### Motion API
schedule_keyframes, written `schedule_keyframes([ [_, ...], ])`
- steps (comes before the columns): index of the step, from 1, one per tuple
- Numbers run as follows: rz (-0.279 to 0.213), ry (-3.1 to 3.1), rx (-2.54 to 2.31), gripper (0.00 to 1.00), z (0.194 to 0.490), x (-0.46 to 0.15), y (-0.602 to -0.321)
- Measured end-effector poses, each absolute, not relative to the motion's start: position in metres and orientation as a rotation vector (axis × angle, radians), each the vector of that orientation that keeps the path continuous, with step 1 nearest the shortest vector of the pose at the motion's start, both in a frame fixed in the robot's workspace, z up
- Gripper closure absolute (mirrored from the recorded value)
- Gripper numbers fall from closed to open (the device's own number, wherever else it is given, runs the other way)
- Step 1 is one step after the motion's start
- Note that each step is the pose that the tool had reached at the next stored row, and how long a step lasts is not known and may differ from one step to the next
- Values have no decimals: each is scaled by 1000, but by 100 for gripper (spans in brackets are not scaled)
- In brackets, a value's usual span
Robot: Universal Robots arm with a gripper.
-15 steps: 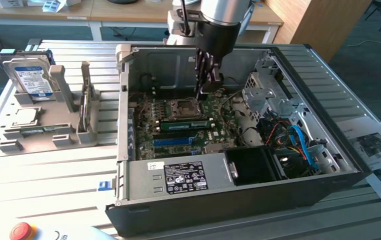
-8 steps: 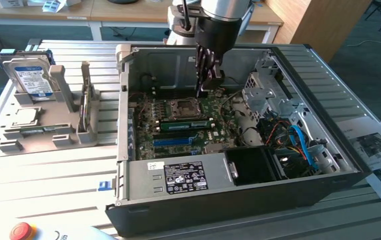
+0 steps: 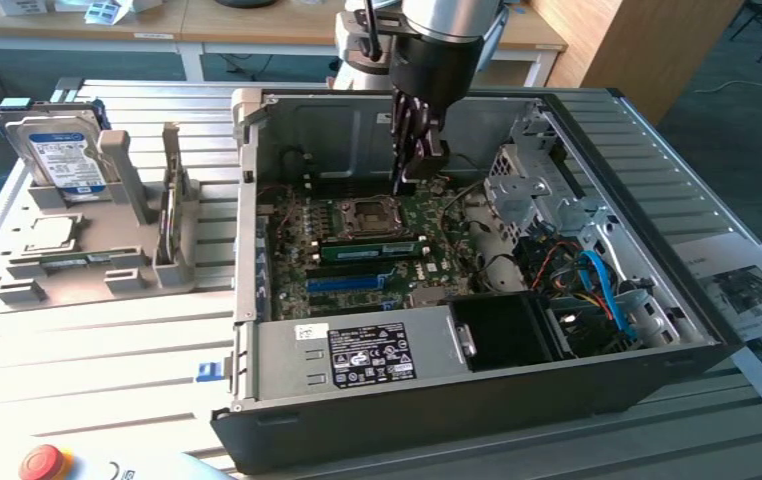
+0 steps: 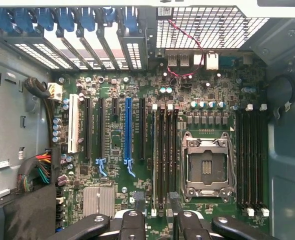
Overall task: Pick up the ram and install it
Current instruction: 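Press down the ram until it locks into place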
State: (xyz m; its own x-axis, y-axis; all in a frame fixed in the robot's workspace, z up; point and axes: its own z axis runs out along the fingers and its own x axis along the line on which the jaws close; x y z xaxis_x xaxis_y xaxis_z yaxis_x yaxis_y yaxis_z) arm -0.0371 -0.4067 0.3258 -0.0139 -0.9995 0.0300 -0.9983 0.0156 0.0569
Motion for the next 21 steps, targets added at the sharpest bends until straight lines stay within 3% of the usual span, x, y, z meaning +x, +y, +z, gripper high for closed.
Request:
schedule_keyframes([
  [4, -30, -2194, 2162, 71, 326, -37, -407],
  [8, -30, -2194, 2162, 89, 326, -37, -407],
  [21, -24, -2197, 2165, 90, 326, -37, -407],
])
